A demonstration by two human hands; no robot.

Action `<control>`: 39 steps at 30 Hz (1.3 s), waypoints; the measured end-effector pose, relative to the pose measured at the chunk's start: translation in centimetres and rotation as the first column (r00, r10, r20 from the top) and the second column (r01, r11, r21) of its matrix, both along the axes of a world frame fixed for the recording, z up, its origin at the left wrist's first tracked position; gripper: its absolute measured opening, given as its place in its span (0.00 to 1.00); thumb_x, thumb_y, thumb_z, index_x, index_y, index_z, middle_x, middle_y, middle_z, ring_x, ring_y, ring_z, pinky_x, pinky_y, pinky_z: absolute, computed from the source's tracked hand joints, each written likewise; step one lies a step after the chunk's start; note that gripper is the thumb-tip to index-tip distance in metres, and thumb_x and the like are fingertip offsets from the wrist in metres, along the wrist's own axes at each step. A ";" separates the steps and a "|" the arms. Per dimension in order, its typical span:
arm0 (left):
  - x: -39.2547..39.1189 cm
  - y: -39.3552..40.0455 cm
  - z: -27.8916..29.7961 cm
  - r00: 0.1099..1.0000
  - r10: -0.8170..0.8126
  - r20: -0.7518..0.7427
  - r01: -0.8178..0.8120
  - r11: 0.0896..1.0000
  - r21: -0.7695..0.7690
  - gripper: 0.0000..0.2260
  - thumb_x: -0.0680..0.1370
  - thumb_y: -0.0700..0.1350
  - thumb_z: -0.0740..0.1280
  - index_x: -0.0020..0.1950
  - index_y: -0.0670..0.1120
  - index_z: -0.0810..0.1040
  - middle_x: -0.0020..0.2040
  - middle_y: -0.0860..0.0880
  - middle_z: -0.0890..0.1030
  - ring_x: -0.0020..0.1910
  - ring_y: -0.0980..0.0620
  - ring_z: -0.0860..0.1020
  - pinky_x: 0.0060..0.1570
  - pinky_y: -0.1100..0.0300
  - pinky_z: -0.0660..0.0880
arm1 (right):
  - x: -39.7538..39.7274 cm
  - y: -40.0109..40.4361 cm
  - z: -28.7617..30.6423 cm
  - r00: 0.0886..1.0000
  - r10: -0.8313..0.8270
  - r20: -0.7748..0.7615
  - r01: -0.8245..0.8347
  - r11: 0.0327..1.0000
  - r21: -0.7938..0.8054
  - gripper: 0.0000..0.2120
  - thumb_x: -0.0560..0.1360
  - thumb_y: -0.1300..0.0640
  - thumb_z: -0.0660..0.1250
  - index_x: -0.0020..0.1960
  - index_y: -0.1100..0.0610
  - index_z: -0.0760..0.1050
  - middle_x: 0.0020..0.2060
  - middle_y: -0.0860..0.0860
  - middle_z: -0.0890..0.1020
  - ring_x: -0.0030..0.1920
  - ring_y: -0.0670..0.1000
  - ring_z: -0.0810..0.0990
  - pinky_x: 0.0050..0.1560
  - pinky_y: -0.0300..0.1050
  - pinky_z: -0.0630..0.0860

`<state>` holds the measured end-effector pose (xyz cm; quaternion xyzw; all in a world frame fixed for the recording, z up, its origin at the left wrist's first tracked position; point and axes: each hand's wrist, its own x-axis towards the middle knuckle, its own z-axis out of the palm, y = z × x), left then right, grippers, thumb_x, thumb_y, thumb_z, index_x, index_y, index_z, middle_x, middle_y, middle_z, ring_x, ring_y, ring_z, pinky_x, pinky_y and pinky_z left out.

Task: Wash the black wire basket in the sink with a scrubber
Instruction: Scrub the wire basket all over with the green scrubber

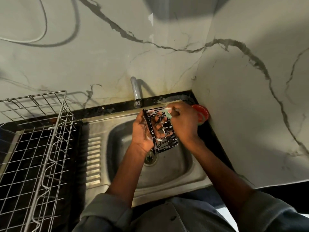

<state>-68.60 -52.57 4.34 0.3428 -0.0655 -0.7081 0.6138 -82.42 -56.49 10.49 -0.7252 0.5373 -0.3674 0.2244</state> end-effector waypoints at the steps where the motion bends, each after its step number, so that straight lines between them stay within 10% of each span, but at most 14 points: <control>1: -0.3 0.0 0.2 1.000 0.018 -0.003 -0.018 1.000 -0.011 0.26 0.83 0.64 0.61 0.65 0.44 0.81 0.56 0.45 0.81 0.54 0.43 0.81 0.48 0.47 0.82 | 1.0 0.0 0.5 0.998 0.065 -0.013 -0.065 0.998 -0.011 0.17 0.72 0.70 0.70 0.54 0.53 0.85 0.50 0.48 0.86 0.49 0.46 0.83 0.46 0.35 0.76; 6: -0.1 0.2 0.2 0.984 0.181 0.008 -0.181 0.984 -0.001 0.21 0.81 0.58 0.65 0.63 0.43 0.79 0.50 0.45 0.83 0.49 0.47 0.82 0.51 0.50 0.79 | 4.6 2.5 0.6 0.915 0.304 -0.265 -0.338 0.937 -0.090 0.14 0.72 0.68 0.71 0.55 0.55 0.84 0.52 0.49 0.81 0.53 0.48 0.78 0.55 0.44 0.79; 13: -1.0 0.4 0.4 0.983 0.175 -0.050 -0.177 0.984 -0.034 0.19 0.83 0.56 0.64 0.65 0.43 0.81 0.60 0.43 0.80 0.67 0.44 0.76 0.79 0.50 0.63 | 5.1 3.8 0.2 0.972 0.157 -0.173 -0.175 0.980 -0.096 0.09 0.73 0.66 0.70 0.53 0.59 0.82 0.54 0.53 0.81 0.55 0.51 0.80 0.56 0.52 0.80; 20: -1.0 0.4 1.0 0.983 0.181 0.013 -0.180 0.983 -0.016 0.24 0.85 0.59 0.57 0.55 0.44 0.87 0.51 0.43 0.86 0.48 0.46 0.86 0.47 0.54 0.82 | 3.8 1.5 0.2 0.934 0.037 0.355 -0.117 0.971 0.207 0.24 0.74 0.69 0.69 0.65 0.50 0.80 0.56 0.45 0.84 0.53 0.40 0.83 0.53 0.37 0.80; 26: -1.8 0.5 1.5 0.986 0.158 0.053 -0.158 0.987 0.000 0.23 0.85 0.57 0.58 0.52 0.45 0.89 0.51 0.45 0.86 0.49 0.49 0.86 0.51 0.56 0.82 | 4.2 1.8 -0.4 0.985 0.162 -0.067 -0.158 0.986 0.062 0.17 0.76 0.63 0.72 0.63 0.52 0.81 0.56 0.49 0.84 0.52 0.47 0.82 0.55 0.46 0.82; 39: -1.7 0.4 1.5 0.966 0.043 0.254 -0.054 0.998 0.036 0.29 0.82 0.66 0.61 0.65 0.44 0.83 0.59 0.40 0.85 0.55 0.44 0.85 0.50 0.47 0.82 | 3.3 0.0 -0.7 1.000 -0.016 0.025 0.010 0.976 0.217 0.07 0.77 0.56 0.70 0.52 0.51 0.85 0.44 0.46 0.88 0.41 0.42 0.85 0.47 0.45 0.83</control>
